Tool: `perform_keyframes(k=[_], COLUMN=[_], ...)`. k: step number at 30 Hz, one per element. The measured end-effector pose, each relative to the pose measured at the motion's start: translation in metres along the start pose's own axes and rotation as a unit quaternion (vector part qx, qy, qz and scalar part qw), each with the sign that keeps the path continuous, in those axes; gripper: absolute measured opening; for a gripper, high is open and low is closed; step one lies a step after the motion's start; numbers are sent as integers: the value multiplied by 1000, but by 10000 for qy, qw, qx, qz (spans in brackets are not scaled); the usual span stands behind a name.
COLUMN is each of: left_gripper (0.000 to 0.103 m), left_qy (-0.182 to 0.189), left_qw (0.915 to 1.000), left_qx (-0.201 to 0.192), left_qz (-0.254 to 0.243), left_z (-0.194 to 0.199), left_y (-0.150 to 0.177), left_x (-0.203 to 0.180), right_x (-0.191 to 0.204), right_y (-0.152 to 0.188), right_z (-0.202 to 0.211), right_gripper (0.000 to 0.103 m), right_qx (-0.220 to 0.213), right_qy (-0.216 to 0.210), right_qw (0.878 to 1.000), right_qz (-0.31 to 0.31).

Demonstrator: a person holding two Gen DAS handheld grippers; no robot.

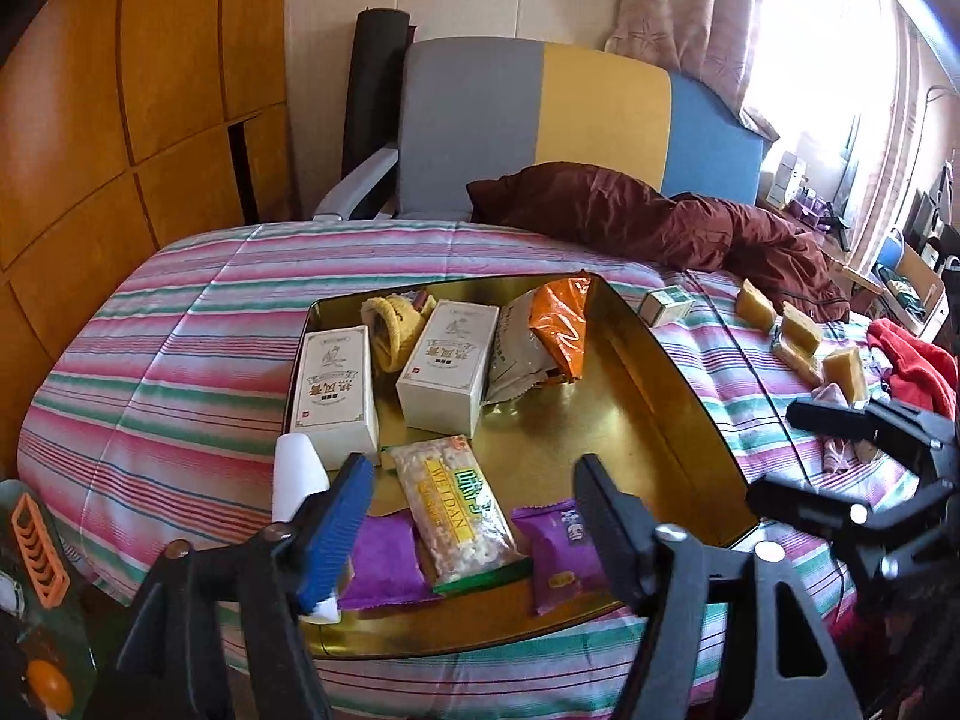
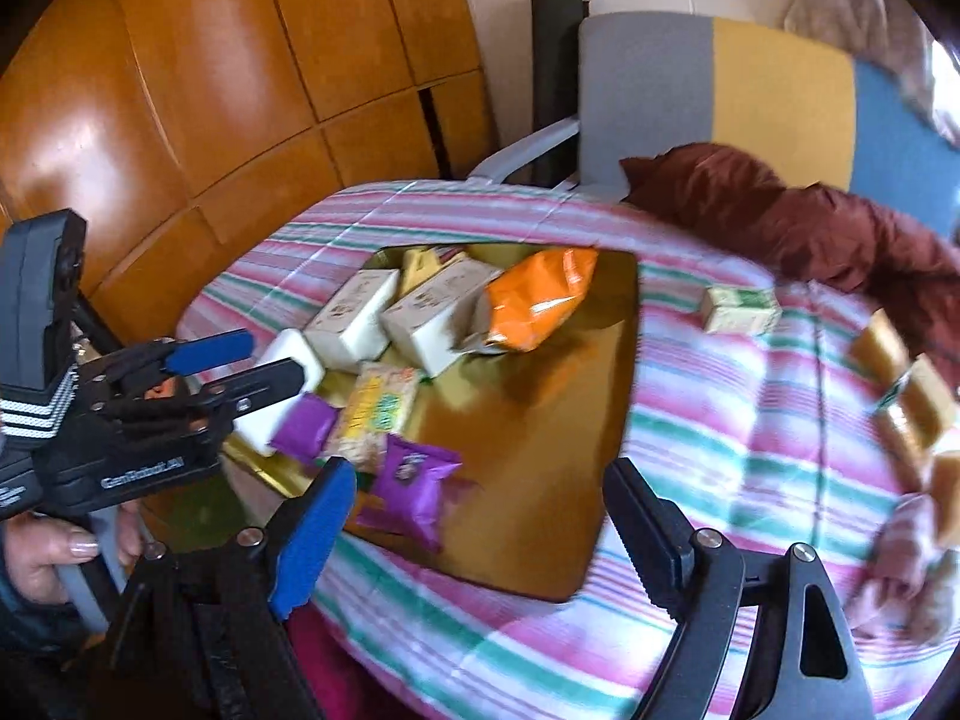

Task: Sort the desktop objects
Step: 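Withdraw both grippers from the tray toward the sponge pile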

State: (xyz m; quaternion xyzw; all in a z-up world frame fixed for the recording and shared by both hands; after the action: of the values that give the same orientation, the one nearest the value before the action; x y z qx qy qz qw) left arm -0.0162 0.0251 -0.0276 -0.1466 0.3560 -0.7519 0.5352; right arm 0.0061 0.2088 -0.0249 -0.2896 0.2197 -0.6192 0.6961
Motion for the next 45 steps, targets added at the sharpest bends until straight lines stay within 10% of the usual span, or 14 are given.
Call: perform_keyframes(k=[8, 25, 35, 45], left_gripper=[81, 81, 81, 81], left_qy=[44, 184, 359, 424], left_qw=[10000, 9995, 9989, 9979], left_qx=[-26, 186, 289, 363], left_qz=[-45, 203, -119, -332], left_z=[-3, -18, -26, -33], left_y=[-2, 4, 2, -2], left_x=[-9, -4, -23, -39], right_x=[-32, -116, -217, -296], right_y=[-9, -2, 9, 26], right_z=[20, 30, 52, 50], right_gripper=[101, 101, 101, 86], right_qx=[-511, -115, 12, 316], right_qy=[835, 829, 1015, 2350], right_qw=[9952, 9908, 9614, 9402], right_qz=[-77, -1063, -2557, -2445])
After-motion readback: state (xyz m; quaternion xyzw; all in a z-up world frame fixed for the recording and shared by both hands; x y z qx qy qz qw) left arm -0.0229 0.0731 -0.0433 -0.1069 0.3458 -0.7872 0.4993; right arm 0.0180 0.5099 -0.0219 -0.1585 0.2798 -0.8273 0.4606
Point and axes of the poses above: each gripper's, at about its wrist camera, not at the fingertips, and z roughly against the way its jaws point, x to its left, y to its underside, the point moved 1 cm from there along -z, roughly the way its jaws point, and after that the axes turned 8 degrees about y, right-handed, at the moved point
